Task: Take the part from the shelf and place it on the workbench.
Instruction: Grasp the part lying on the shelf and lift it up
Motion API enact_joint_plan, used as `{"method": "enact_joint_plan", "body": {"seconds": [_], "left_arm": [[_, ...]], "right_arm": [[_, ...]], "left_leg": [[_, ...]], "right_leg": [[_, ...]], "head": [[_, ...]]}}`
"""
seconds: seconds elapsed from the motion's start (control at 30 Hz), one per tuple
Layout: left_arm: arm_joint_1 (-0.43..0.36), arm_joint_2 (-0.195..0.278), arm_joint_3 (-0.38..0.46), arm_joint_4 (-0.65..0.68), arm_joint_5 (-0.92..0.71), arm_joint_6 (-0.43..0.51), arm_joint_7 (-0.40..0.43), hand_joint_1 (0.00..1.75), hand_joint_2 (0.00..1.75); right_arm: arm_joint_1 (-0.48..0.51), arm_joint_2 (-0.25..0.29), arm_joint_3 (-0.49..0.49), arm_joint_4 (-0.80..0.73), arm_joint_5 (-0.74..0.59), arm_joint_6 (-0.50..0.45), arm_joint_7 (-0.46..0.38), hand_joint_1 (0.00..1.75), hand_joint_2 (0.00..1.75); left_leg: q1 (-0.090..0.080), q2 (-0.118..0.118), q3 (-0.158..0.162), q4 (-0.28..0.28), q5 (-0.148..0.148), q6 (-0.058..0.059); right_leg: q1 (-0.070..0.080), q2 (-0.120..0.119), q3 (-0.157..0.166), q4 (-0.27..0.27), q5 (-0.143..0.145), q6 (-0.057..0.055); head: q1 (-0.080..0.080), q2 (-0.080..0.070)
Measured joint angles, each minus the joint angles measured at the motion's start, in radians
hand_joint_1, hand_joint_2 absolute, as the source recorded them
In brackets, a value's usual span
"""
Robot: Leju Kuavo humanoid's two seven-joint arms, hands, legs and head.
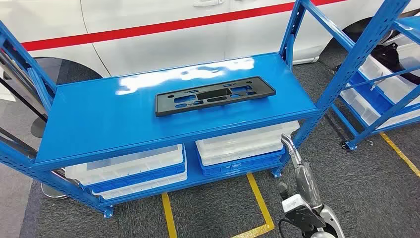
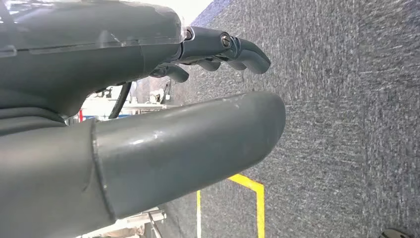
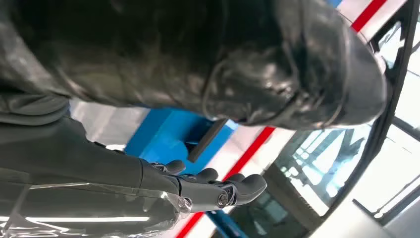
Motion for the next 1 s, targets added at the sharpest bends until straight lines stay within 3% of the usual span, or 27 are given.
{"method": "enact_joint_plan", "body": {"seconds": [0.37,0.53,0.83,1.0], "left_arm": [[-0.001,0.008,-0.002,0.0,-0.038,-0.028,-0.006,0.0,0.0],[-0.001,0.01,-0.002,0.0,-0.045,-0.035,-0.006,0.0,0.0],[-0.006,0.01,-0.002,0.0,-0.078,-0.051,0.006,0.0,0.0],[-0.006,0.01,-0.002,0.001,-0.08,-0.051,0.007,0.0,0.0]], "right_arm": [[-0.248,-0.101,0.117,0.129,0.211,0.014,0.095,0.0,0.0],[-0.305,-0.126,0.148,0.167,0.248,0.014,0.111,0.0,0.0],[-0.477,-0.179,0.284,0.27,0.593,-0.033,0.249,0.0,0.0],[-0.522,-0.193,0.325,0.303,0.628,-0.041,0.261,0.0,0.0]], "left_leg": [[0.0,0.001,0.0,0.001,0.0,0.0],[0.0,0.0,-0.001,0.001,0.0,0.0],[0.0,0.0,0.0,0.002,0.0,0.0],[0.0,0.0,-0.001,0.002,0.0,0.0]], "right_leg": [[0.0,0.0,0.0,0.0,0.0,0.0],[0.0,0.0,0.0,0.0,0.0,0.0],[0.0,0.0,0.0,0.0,0.0,0.001],[0.0,-0.001,0.0,0.0,0.0,0.001]], "head": [[0.0,0.0],[0.0,0.0],[0.0,0.0],[0.0,0.0]]}}
